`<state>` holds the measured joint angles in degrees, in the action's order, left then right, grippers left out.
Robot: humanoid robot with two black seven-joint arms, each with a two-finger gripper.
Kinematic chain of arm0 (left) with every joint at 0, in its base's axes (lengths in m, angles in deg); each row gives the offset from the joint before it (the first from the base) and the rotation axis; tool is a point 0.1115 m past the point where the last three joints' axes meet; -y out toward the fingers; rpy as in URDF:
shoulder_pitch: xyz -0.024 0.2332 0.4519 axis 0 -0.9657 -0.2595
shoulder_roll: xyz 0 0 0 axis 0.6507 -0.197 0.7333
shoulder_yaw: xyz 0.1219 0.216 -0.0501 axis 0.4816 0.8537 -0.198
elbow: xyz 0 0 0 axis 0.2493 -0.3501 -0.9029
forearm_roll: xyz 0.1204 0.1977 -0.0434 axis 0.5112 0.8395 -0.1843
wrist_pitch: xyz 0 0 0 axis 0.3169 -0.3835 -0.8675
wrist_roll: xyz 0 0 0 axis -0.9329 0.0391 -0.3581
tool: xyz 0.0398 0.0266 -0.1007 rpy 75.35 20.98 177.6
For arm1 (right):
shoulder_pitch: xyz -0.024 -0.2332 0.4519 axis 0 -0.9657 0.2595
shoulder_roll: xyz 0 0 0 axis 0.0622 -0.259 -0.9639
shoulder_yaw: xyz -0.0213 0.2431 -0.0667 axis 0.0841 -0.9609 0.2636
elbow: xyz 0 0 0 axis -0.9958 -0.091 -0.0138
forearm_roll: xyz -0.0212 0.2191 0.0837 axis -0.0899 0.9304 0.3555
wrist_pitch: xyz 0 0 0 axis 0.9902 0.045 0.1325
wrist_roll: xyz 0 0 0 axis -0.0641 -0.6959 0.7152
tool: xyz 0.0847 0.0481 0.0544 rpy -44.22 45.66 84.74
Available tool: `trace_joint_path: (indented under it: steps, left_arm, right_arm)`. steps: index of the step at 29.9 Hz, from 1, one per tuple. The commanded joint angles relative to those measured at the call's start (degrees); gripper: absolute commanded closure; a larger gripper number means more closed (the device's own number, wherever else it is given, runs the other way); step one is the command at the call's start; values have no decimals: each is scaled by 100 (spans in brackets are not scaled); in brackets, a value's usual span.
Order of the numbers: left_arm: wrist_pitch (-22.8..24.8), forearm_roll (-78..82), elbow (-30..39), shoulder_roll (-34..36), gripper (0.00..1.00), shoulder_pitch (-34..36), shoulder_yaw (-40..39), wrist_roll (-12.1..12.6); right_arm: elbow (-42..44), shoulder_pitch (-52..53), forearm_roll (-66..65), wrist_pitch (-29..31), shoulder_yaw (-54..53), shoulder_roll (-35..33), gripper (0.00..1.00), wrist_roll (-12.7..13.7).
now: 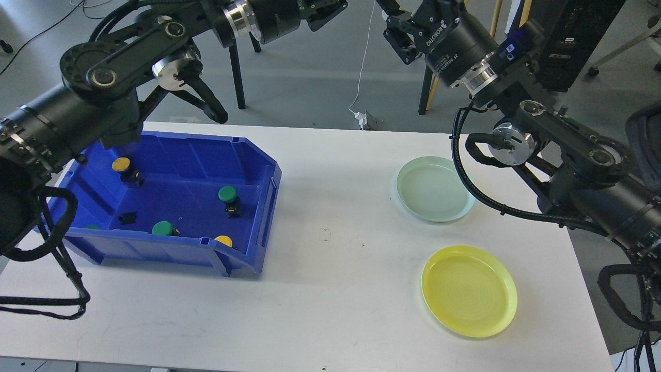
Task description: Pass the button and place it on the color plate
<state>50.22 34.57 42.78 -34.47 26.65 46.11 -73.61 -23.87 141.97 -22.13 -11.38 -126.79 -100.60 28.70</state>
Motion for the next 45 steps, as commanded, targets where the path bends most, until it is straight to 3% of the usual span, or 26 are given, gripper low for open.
trace_joint_path:
  steps: [1, 3, 7, 21, 28, 33, 36, 39, 45]
  left_arm:
    - [0, 0, -8, 10, 64, -11, -1, 37]
    - [0, 0, -17, 10, 64, -11, -1, 37]
    - [0, 0, -44, 10, 63, -11, -1, 37]
    - [0, -9, -70, 54, 63, -38, -9, 37]
    - [0, -9, -70, 37, 63, -29, -18, 37]
    - [0, -9, -70, 37, 62, -29, -18, 46]
    - [0, -9, -79, 37, 50, -38, -44, 116]
    - [0, -17, -88, 28, 11, -38, -62, 160]
    - [0, 35, -87, -7, 2, -47, 8, 212]
  right_arm:
    - [31, -7, -325, -8, 9, 6, 45, 1]
    - [31, -8, -378, -8, 17, 14, 52, 1]
    - [31, -16, -379, -8, 17, 6, 56, 1]
    - [57, -16, -361, -34, -53, -12, 56, 1]
    - [57, -16, -352, 1, -27, -38, 81, 1]
    - [66, -16, -352, 1, -27, -21, 85, 1]
    - [66, -8, -361, 1, -27, -12, 85, 1]
    - [66, -8, -352, 1, -27, -12, 85, 1]
    - [66, -8, -352, 10, -27, -12, 85, 1]
